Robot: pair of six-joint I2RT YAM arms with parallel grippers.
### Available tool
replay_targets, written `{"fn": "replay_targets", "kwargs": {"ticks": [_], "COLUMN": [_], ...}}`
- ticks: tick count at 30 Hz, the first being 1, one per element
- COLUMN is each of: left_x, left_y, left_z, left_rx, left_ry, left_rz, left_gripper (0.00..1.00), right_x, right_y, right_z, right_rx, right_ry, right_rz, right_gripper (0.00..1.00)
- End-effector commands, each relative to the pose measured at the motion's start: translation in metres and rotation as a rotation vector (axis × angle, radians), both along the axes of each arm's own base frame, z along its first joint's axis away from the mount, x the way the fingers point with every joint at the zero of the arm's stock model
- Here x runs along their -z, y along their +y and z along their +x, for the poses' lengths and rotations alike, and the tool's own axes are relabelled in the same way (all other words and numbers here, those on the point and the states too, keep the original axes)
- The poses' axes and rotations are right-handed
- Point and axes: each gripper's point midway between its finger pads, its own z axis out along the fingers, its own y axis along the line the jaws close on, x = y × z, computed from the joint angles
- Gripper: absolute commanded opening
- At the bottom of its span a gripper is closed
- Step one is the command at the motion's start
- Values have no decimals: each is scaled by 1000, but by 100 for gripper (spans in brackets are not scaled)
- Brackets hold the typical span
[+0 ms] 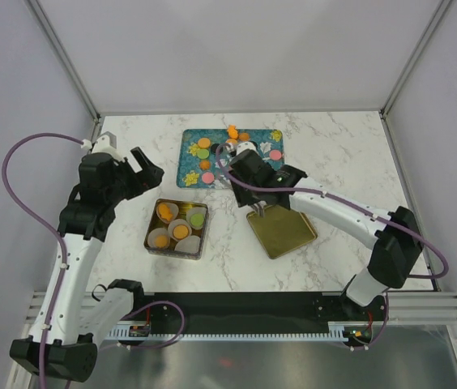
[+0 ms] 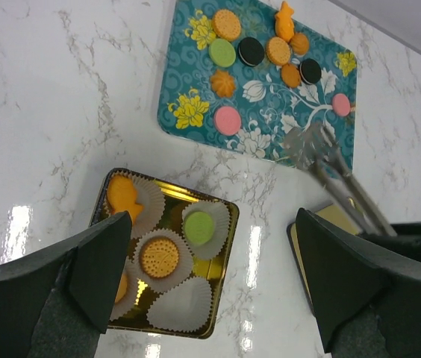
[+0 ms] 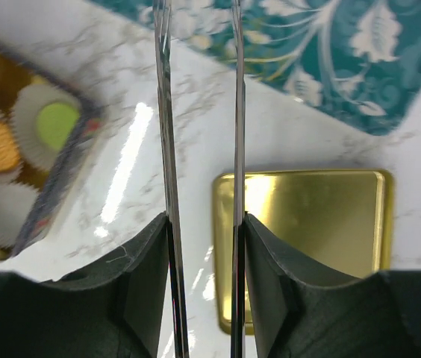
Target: Pack the cookies
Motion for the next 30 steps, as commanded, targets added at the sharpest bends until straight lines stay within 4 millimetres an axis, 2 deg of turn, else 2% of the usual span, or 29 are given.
{"fn": "replay_targets", "kwargs": {"ticks": [1, 3, 6, 8, 12, 17, 21, 24, 30], "left_x": [-1, 8, 17, 21, 25, 29, 32, 32, 33], "left_y": [-11, -12, -13, -14, -13, -10, -9, -9, -9], "left_z": [-2, -5, -9, -11, -14, -17, -17, -17, -17], "left_rx": [56, 73, 88, 94, 98, 86, 86, 82, 82], "left_ry": [-37, -23, -10, -8, -10, -18, -14, -17, -13], "left_rz": [-42, -33, -30, -31, -21, -7, -5, -3, -2], "left_gripper": [99, 98, 98, 98, 98, 99, 99, 99, 99], "right_x": [-11, -7, -4, -4, -1, 3, 14, 20, 27], "right_y": [-43, -60, -61, -53, -21, 10, 37, 47, 54], "right_z": [39, 58, 75, 81, 96, 93, 82, 77, 74], "right_rx": [131, 181, 187, 170, 115, 61, 9, -7, -6], "right_ry": [-59, -52, -34, -26, 3, 7, 24, 25, 13], "right_rz": [-16, -19, 22, 31, 70, 62, 38, 18, -30], "right_gripper": [49, 49, 49, 49, 47, 47, 48, 50, 52]}}
